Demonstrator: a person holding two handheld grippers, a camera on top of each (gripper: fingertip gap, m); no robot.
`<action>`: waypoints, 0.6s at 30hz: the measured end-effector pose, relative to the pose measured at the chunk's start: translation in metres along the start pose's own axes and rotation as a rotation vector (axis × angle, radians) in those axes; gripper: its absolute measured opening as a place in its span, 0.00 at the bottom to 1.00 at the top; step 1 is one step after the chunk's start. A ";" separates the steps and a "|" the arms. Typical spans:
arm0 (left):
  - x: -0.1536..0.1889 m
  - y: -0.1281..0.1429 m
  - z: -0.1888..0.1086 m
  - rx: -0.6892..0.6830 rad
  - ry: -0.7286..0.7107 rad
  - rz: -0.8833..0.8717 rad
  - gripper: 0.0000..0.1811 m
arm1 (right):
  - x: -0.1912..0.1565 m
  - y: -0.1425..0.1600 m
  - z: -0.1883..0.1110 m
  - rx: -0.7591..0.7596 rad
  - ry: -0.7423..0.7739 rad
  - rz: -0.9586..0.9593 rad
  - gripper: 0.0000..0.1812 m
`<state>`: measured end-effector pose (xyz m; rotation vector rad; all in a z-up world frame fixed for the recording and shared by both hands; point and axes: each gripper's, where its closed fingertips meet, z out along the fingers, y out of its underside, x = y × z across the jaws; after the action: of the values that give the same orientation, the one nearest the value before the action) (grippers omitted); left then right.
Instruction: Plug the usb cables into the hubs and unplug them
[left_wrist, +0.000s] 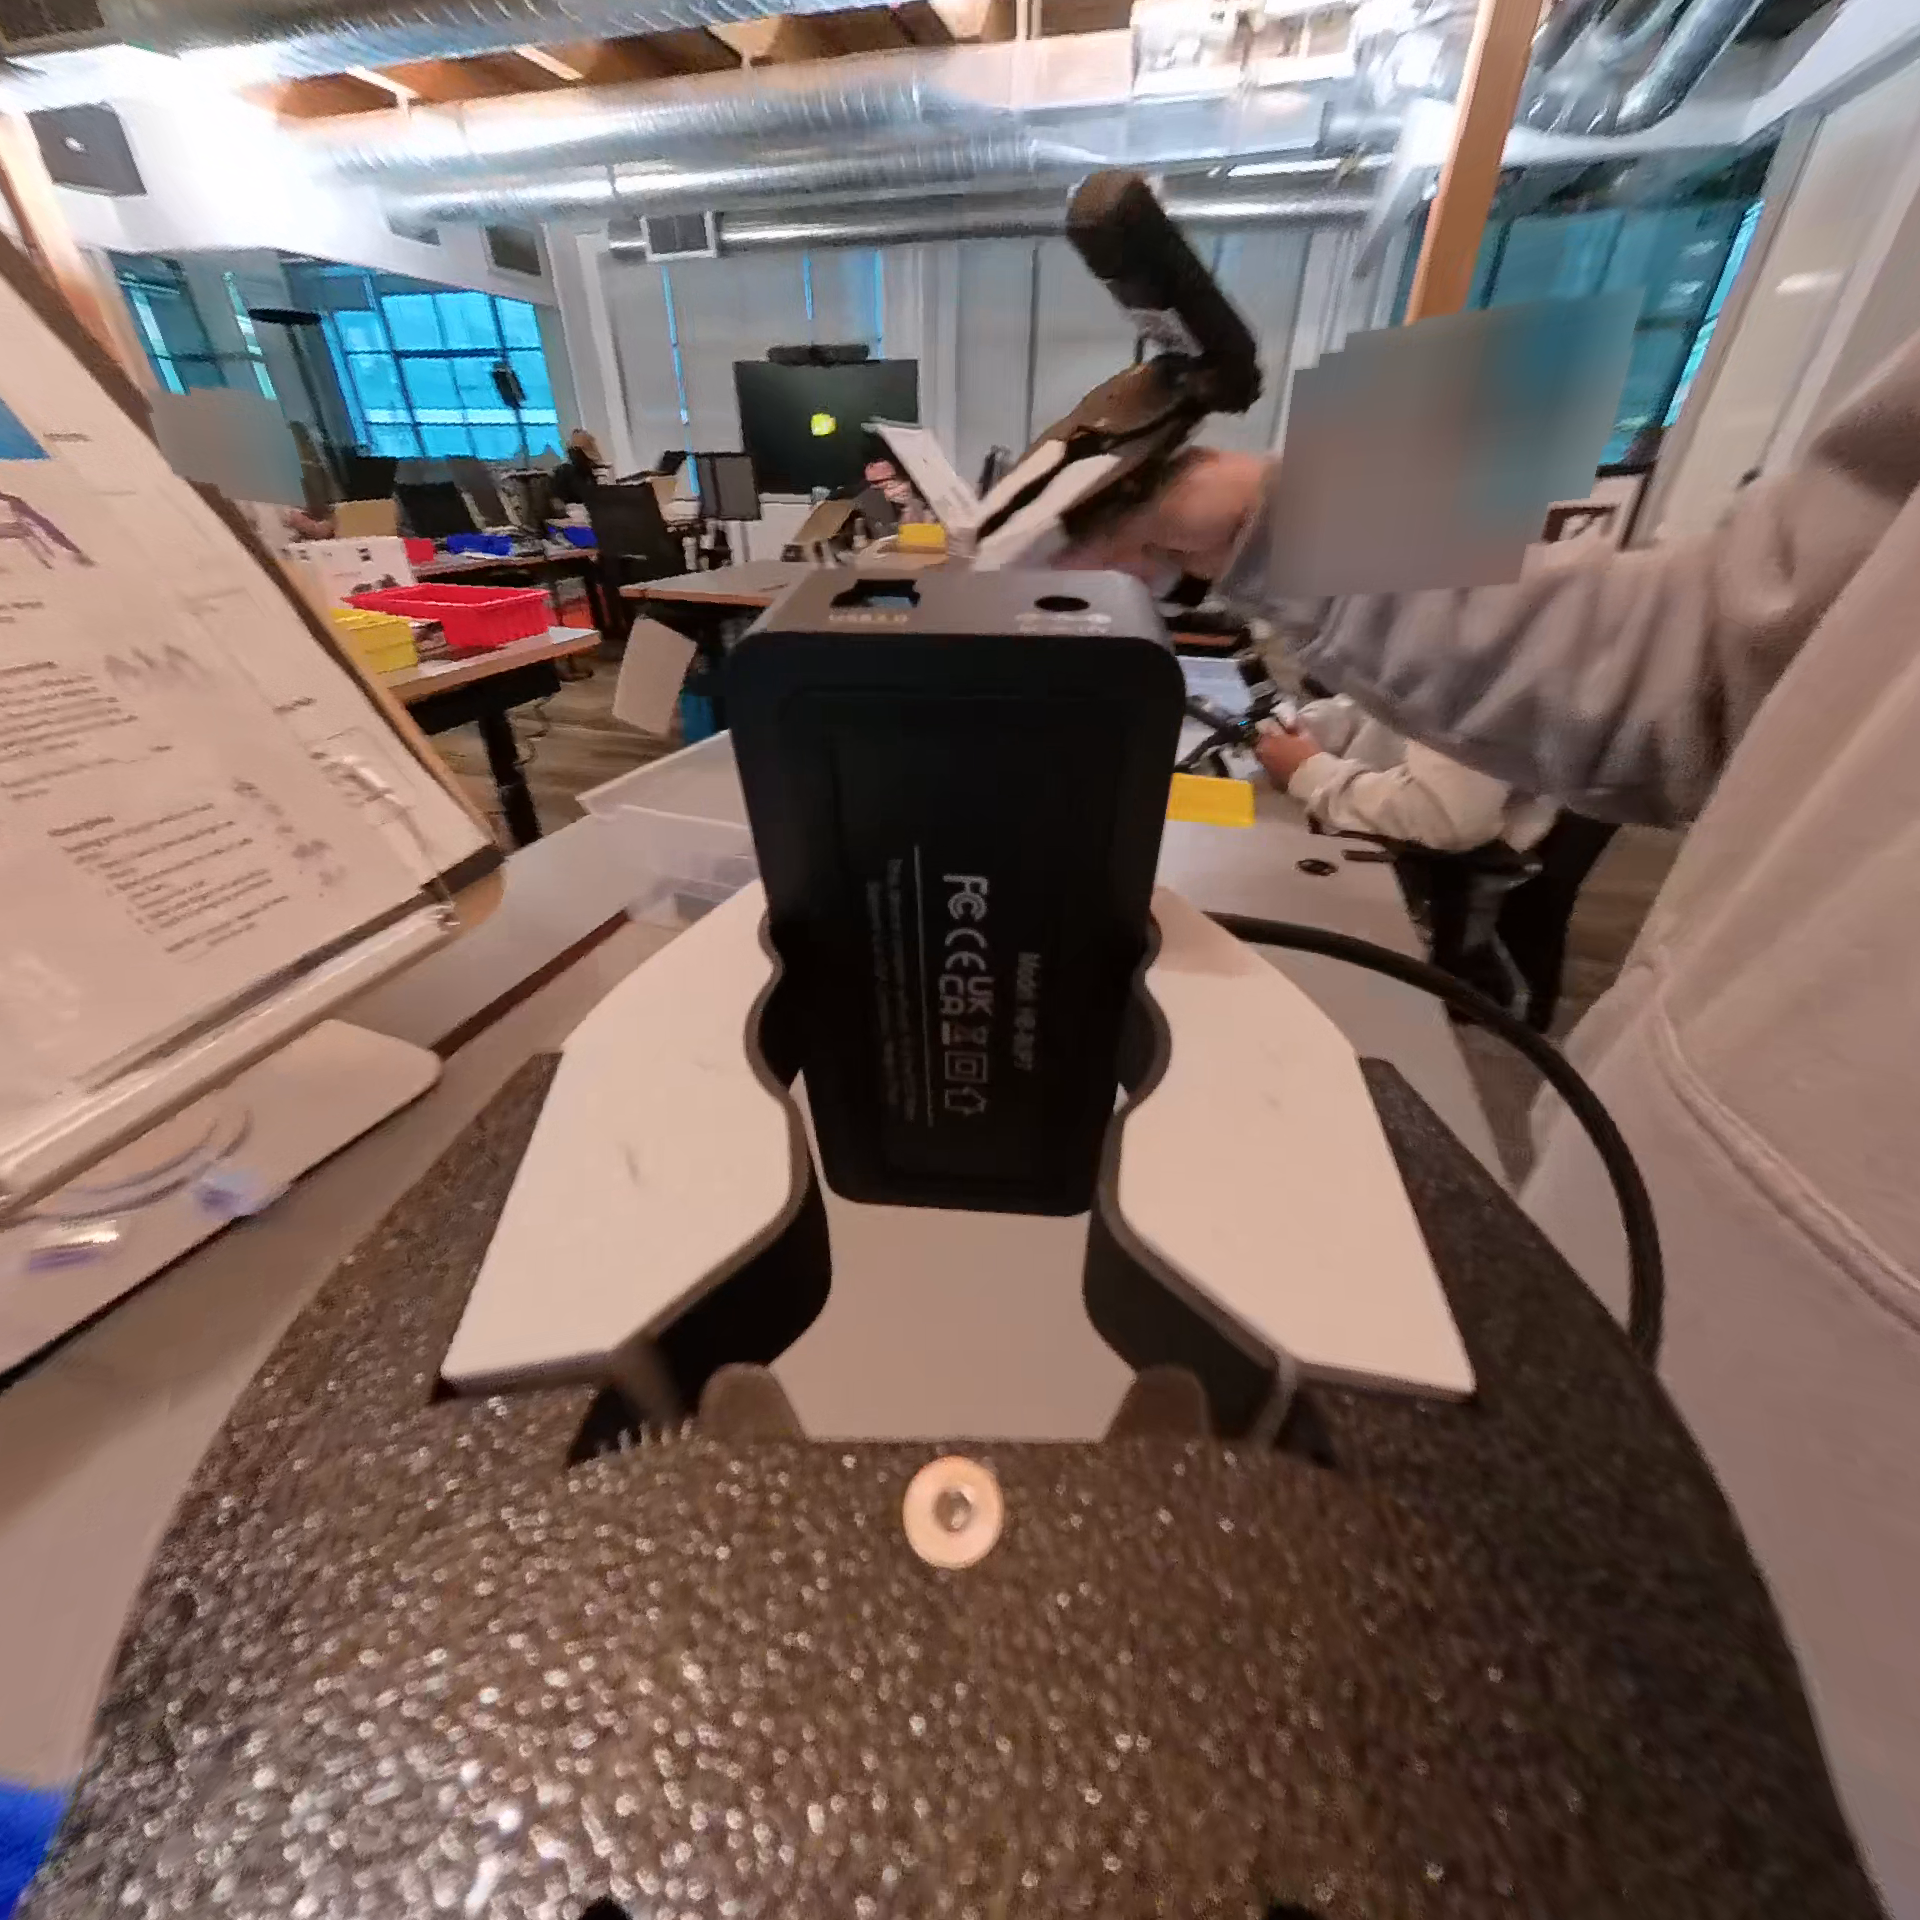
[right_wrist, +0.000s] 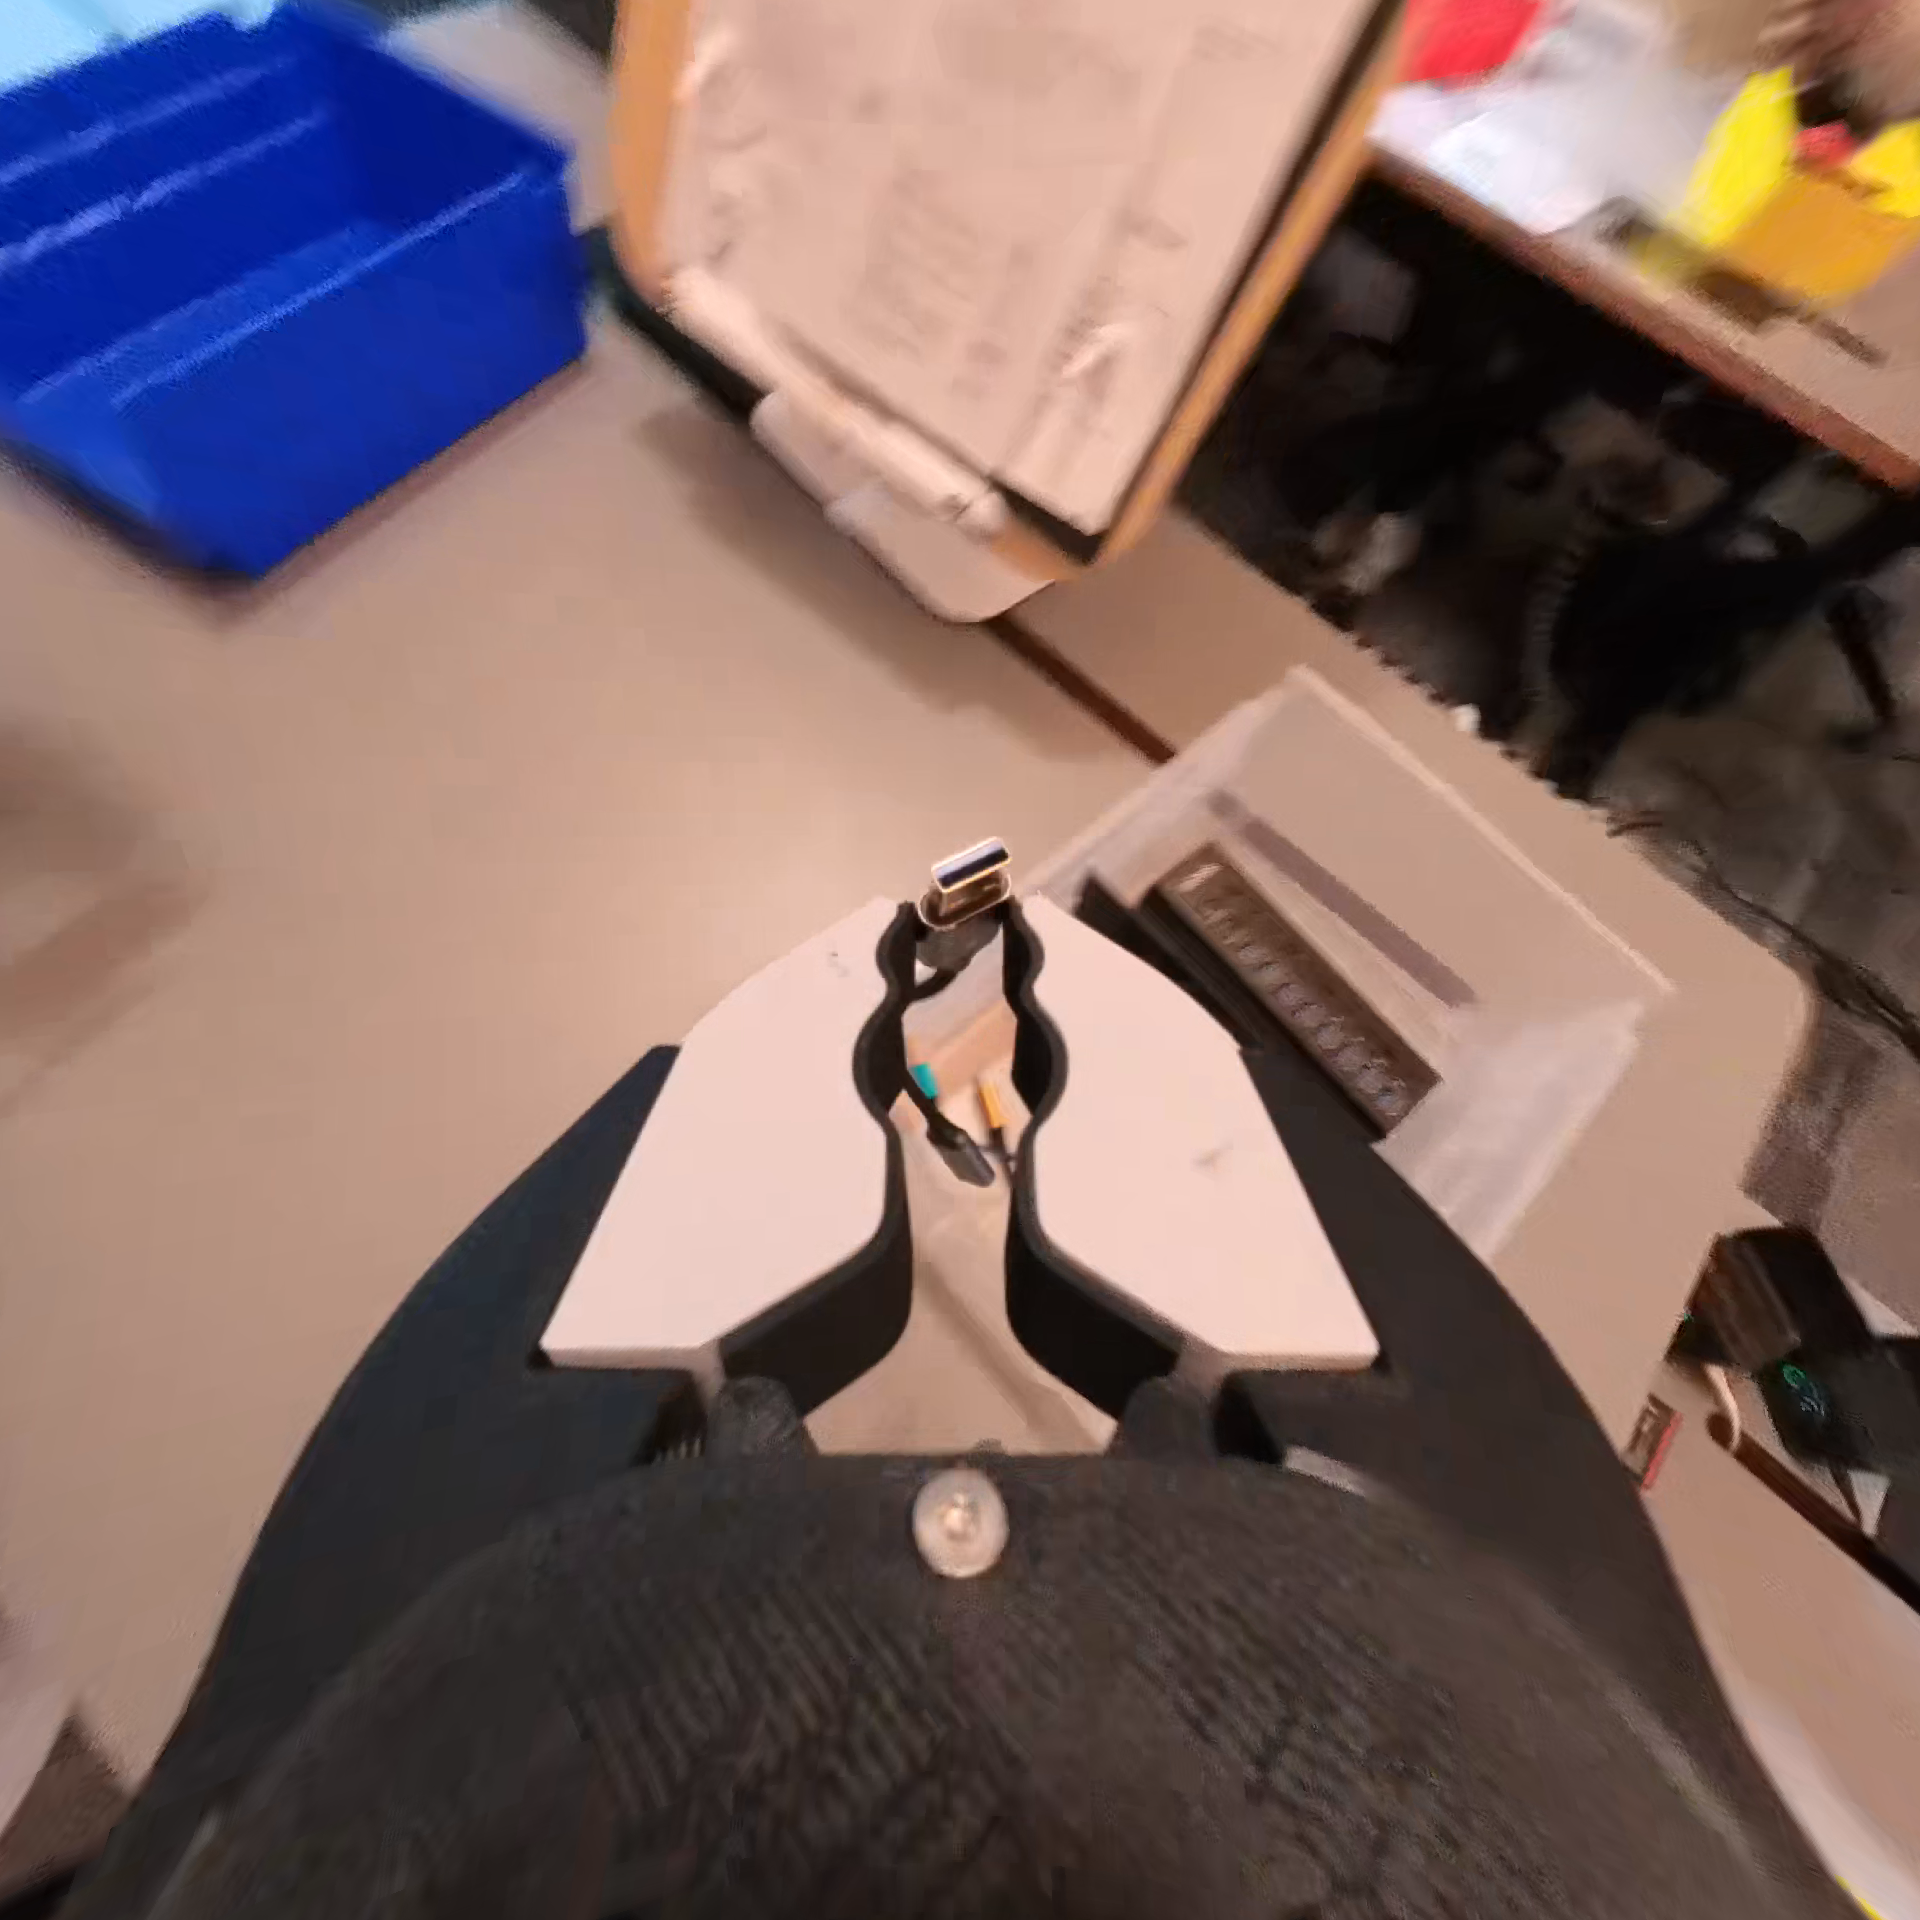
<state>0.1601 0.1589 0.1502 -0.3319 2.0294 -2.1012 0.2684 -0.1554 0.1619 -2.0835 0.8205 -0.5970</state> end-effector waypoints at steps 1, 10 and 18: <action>0.002 0.004 0.002 -0.002 0.002 -0.013 0.32 | 0.010 0.003 0.000 0.021 0.004 0.020 0.09; 0.014 0.021 0.008 -0.029 0.036 -0.064 0.32 | 0.039 0.065 0.035 -0.150 0.025 0.184 0.09; 0.014 0.022 0.012 -0.042 0.039 -0.070 0.32 | 0.025 0.100 0.109 -0.207 -0.045 0.276 0.09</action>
<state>0.1500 0.1422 0.1286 -0.3773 2.1163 -2.1239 0.3215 -0.1656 0.0219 -2.1076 1.1607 -0.3261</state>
